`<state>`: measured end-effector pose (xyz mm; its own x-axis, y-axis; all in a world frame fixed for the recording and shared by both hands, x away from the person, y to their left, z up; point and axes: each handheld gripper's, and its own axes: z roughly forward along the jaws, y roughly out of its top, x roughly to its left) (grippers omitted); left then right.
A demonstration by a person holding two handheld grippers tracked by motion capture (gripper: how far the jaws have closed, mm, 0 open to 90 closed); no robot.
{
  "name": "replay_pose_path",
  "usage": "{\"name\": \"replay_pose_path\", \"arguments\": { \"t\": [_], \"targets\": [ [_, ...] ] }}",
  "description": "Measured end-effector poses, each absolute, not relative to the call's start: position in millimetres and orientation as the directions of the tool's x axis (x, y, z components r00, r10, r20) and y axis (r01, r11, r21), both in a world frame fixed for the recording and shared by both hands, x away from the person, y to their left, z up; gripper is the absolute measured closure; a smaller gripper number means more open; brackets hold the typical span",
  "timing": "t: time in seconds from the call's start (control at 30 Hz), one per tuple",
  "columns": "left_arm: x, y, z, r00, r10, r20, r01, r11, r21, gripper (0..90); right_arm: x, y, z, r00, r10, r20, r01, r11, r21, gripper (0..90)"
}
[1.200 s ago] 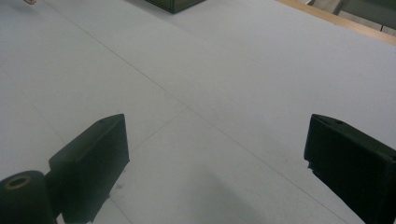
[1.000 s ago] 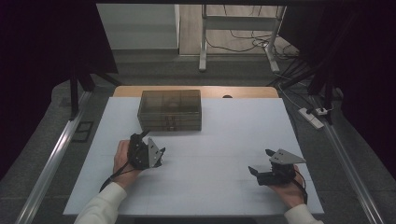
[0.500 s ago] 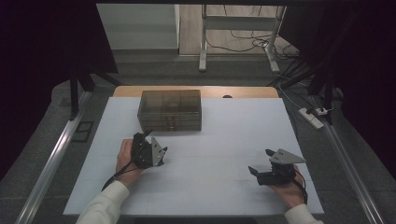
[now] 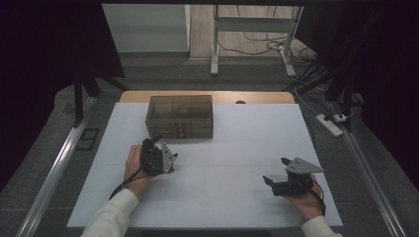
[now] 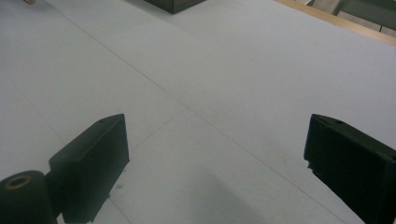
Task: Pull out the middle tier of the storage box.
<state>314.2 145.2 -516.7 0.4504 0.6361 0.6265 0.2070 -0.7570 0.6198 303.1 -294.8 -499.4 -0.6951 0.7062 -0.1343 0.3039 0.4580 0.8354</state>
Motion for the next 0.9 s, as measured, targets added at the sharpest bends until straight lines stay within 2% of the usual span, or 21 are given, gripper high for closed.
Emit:
{"name": "replay_pose_path", "arguments": {
  "t": [0.9],
  "targets": [
    [329,144,-522,0.444,0.635,0.632,0.214,-0.760,0.613,18.2,303,-294,-500,-0.696,0.705,-0.136,0.305,0.461,0.834,6.5]
  ]
}}
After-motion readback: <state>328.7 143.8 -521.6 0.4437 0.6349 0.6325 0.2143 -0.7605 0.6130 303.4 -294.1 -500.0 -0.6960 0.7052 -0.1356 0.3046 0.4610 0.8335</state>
